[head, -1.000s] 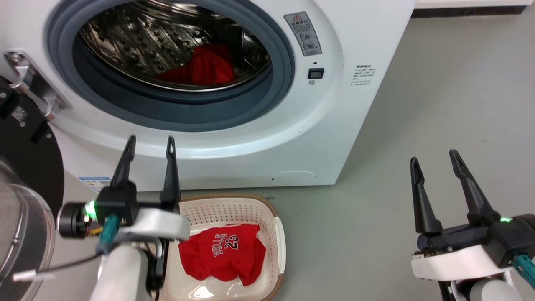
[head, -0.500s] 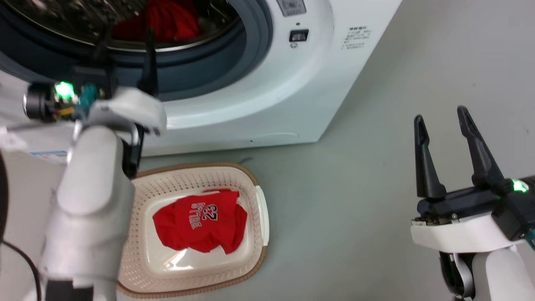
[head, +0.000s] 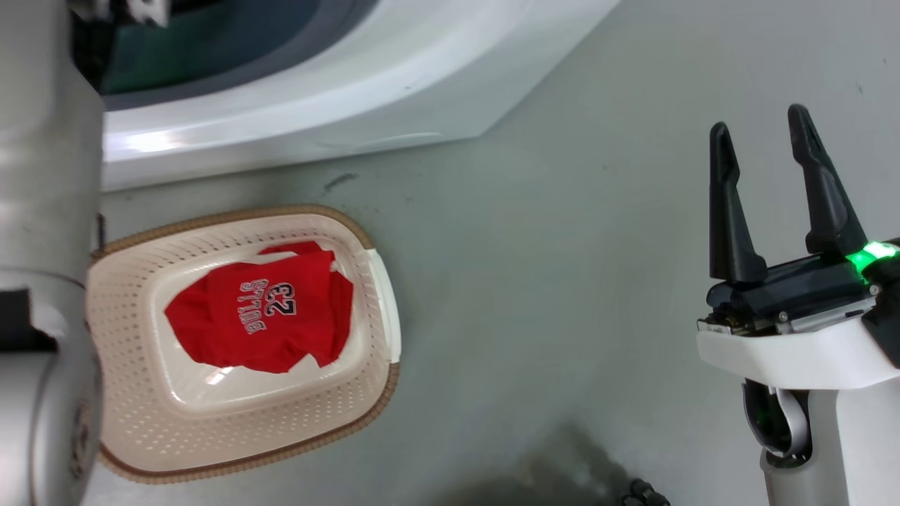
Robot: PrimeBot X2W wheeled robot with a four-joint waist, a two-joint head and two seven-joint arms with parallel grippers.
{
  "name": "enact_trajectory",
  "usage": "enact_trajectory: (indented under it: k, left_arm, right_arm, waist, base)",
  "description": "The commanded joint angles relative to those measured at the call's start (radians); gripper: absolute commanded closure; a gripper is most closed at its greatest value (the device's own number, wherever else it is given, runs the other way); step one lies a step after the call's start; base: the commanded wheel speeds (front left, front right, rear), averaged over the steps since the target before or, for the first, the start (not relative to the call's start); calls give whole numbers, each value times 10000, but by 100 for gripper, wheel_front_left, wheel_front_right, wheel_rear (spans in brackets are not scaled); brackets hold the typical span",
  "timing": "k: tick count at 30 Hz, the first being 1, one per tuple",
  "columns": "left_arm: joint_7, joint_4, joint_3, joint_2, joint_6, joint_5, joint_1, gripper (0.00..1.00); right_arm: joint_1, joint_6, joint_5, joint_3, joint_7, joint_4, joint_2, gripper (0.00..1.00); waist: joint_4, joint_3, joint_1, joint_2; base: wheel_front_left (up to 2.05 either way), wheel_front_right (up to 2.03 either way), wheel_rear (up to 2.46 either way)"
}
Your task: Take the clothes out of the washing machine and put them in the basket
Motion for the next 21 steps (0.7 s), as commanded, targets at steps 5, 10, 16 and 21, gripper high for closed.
enact_trajectory:
  k: [5, 10, 16, 21]
  left_arm:
    - [1330, 898, -192, 279, -228, -134, -1641, 0]
    - [2634, 1530, -459, 323, -307, -291, -2675, 0]
    - [4542, 2175, -821, 490, -311, -565, -3719, 0]
    - [5598, 2368, -1013, 727, -314, -685, -4170, 0]
  right_arm:
    - [-369, -7, 253, 19, -20, -204, 13, 0]
    - [-501, -7, 429, 79, -20, -294, 12, 0]
    - [-549, -7, 635, 112, -20, -365, 12, 0]
    - [-555, -7, 750, 76, -22, -432, 10, 0]
  waist:
    - [-647, 973, -3, 0]
    - [-807, 1330, -3, 0]
    - [-1015, 1749, -3, 0]
    - [-1133, 1986, -3, 0]
  base:
    - [0, 0, 0]
    - [0, 0, 0]
    - [0, 0, 0]
    - [0, 0, 0]
